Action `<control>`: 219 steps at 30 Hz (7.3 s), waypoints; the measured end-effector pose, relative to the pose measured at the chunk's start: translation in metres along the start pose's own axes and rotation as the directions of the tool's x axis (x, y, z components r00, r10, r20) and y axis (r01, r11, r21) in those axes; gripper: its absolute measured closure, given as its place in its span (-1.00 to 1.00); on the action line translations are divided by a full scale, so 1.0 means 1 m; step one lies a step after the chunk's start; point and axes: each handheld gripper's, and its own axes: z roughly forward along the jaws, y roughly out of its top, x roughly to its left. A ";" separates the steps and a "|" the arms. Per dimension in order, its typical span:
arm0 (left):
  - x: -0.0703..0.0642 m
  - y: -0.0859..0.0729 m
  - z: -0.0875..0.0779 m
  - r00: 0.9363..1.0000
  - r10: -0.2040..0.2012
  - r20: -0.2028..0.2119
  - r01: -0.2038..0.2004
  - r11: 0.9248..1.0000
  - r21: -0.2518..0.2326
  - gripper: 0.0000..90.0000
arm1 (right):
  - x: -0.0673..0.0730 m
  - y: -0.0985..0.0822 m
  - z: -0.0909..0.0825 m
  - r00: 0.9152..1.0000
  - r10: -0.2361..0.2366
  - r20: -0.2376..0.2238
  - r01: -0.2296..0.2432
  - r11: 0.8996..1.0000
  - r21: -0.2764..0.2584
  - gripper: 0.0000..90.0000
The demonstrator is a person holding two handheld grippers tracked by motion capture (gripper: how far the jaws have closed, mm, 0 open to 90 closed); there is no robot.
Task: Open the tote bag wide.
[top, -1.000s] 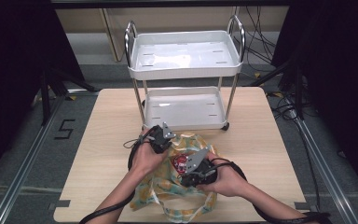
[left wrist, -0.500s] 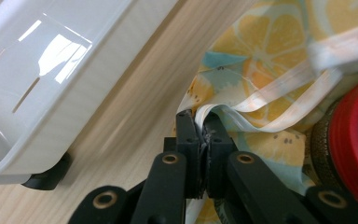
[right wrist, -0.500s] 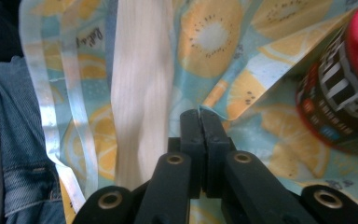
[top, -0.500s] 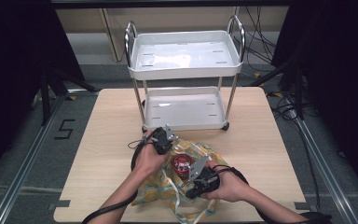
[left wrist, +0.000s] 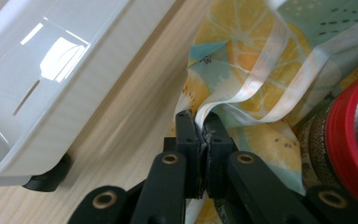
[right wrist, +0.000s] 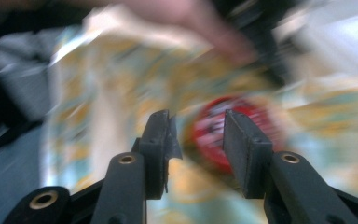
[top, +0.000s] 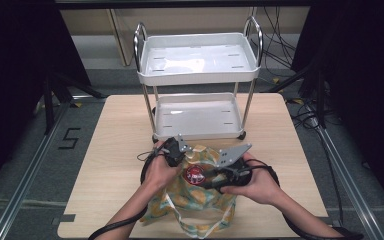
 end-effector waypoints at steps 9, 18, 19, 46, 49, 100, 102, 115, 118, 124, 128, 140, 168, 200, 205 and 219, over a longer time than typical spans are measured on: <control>-0.002 -0.001 0.002 1.000 0.000 -0.001 0.000 1.000 0.000 0.93 | -0.019 -0.009 -0.011 0.934 -0.048 0.354 0.015 0.995 0.094 0.19; -0.002 -0.004 0.006 1.000 0.009 -0.015 -0.008 1.000 0.015 0.92 | -0.041 -0.036 0.002 0.923 0.034 0.383 -0.114 0.975 0.189 0.80; -0.002 -0.004 0.006 1.000 0.015 -0.007 -0.015 1.000 0.024 0.91 | -0.044 -0.040 0.003 0.926 0.031 0.376 -0.117 0.971 0.208 0.84; 0.009 -0.002 -0.059 1.000 0.003 -0.006 -0.004 0.986 -0.165 0.07 | -0.069 -0.056 0.018 0.918 0.078 0.389 -0.186 0.951 0.248 0.97; 0.002 0.004 -0.082 0.999 0.037 0.040 -0.028 0.978 -0.208 0.06 | -0.069 -0.055 0.018 0.915 0.076 0.397 -0.182 0.955 0.236 0.97; -0.080 -0.045 -0.066 0.823 0.358 0.441 -0.424 0.904 0.056 0.99 | -0.077 -0.050 0.015 0.896 0.095 0.433 -0.216 0.946 0.241 1.00; -0.083 -0.050 -0.059 0.815 0.351 0.461 -0.428 0.901 0.072 0.99 | -0.077 -0.050 0.016 0.885 0.129 0.448 -0.255 0.938 0.234 1.00; -0.081 -0.061 -0.060 0.812 0.334 0.478 -0.423 0.902 0.088 0.99 | -0.084 -0.048 0.010 0.875 0.116 0.469 -0.245 0.944 0.223 0.91; -0.080 -0.058 -0.061 0.813 0.352 0.465 -0.432 0.899 0.076 0.99 | -0.075 -0.040 0.006 0.884 0.150 0.442 -0.248 0.954 0.171 0.77; -0.082 -0.055 -0.062 0.811 0.367 0.456 -0.442 0.894 0.066 0.99 | -0.052 -0.020 0.002 0.947 0.114 0.301 -0.143 0.987 0.076 0.38; -0.083 -0.052 -0.062 0.809 0.378 0.450 -0.451 0.890 0.064 0.99 | -0.050 -0.021 0.014 0.959 0.088 0.268 -0.122 0.986 0.114 0.06; -0.077 -0.041 -0.074 0.828 0.339 0.446 -0.369 0.929 -0.023 0.64 | -0.059 -0.032 0.033 0.963 0.138 0.231 -0.199 0.943 0.268 0.72; -0.104 0.006 -0.062 0.901 0.232 0.366 -0.179 0.969 -0.173 0.89 | -0.054 -0.032 0.042 0.947 0.160 0.277 -0.231 0.941 0.248 0.30; -0.136 -0.002 -0.052 0.816 0.374 0.442 -0.314 0.927 -0.206 0.94 | -0.083 -0.027 0.030 0.904 0.073 0.421 -0.214 0.930 0.299 0.99; -0.136 -0.002 -0.051 0.820 0.362 0.443 -0.301 0.932 -0.204 0.89 | -0.079 -0.024 0.026 0.907 0.075 0.414 -0.203 0.940 0.275 0.72; -0.132 0.000 -0.052 0.829 0.350 0.437 -0.293 0.936 -0.193 0.65 | -0.058 -0.012 0.005 0.910 0.143 0.390 -0.220 0.962 0.161 0.30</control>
